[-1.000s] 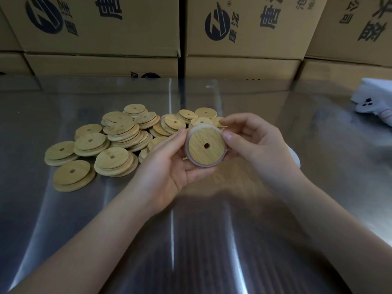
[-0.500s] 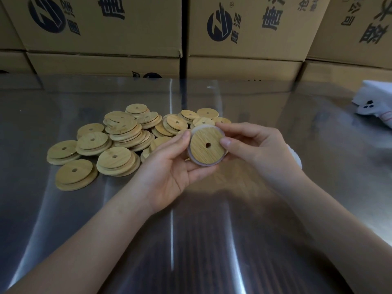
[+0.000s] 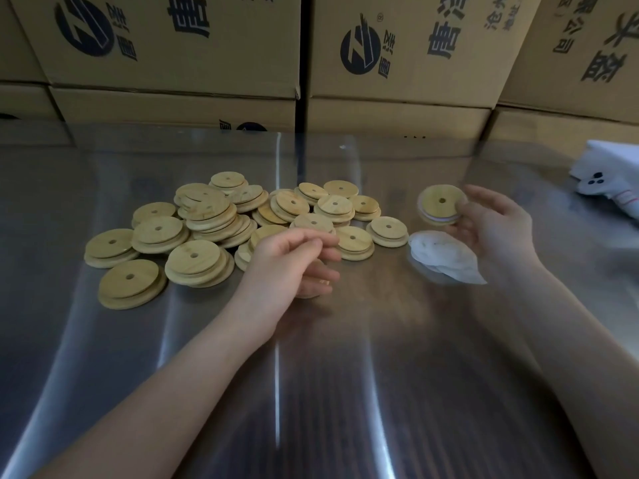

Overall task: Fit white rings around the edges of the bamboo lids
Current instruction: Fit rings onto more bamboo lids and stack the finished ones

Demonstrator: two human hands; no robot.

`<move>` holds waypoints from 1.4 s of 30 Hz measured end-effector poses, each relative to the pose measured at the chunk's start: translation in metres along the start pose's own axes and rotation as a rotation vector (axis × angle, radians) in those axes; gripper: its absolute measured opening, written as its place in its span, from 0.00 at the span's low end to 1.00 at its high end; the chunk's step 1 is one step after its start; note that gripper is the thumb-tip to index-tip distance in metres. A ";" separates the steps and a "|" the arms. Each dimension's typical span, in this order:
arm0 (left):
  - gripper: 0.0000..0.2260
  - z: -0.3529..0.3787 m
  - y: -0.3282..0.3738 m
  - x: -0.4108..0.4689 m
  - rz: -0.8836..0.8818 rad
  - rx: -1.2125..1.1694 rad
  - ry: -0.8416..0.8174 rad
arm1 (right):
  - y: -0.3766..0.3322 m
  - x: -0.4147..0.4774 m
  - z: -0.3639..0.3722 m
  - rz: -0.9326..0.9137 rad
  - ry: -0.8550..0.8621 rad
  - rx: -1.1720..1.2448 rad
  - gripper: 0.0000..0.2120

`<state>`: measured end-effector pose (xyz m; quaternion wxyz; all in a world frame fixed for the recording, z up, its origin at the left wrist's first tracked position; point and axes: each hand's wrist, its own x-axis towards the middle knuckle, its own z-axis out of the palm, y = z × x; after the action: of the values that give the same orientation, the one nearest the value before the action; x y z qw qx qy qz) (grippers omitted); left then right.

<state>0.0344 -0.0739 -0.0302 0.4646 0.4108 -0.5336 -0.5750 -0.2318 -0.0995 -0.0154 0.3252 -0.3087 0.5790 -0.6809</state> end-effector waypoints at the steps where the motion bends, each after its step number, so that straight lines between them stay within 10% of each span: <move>1: 0.11 0.001 -0.001 0.000 0.009 0.025 0.002 | 0.002 0.005 -0.003 -0.011 0.027 -0.026 0.10; 28: 0.12 0.002 -0.011 0.000 0.060 0.308 -0.101 | 0.017 0.081 0.021 0.108 0.072 -0.633 0.08; 32: 0.12 0.003 -0.011 0.000 0.060 0.302 -0.101 | 0.015 0.071 0.022 -0.113 0.060 -0.880 0.11; 42: 0.12 0.004 -0.010 -0.002 0.076 0.336 -0.092 | 0.016 0.016 0.050 -0.391 -0.594 -1.094 0.32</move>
<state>0.0300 -0.0715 -0.0398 0.3860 0.4356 -0.6581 -0.4777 -0.2005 -0.1433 -0.0233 0.1373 -0.7044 0.6606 -0.2205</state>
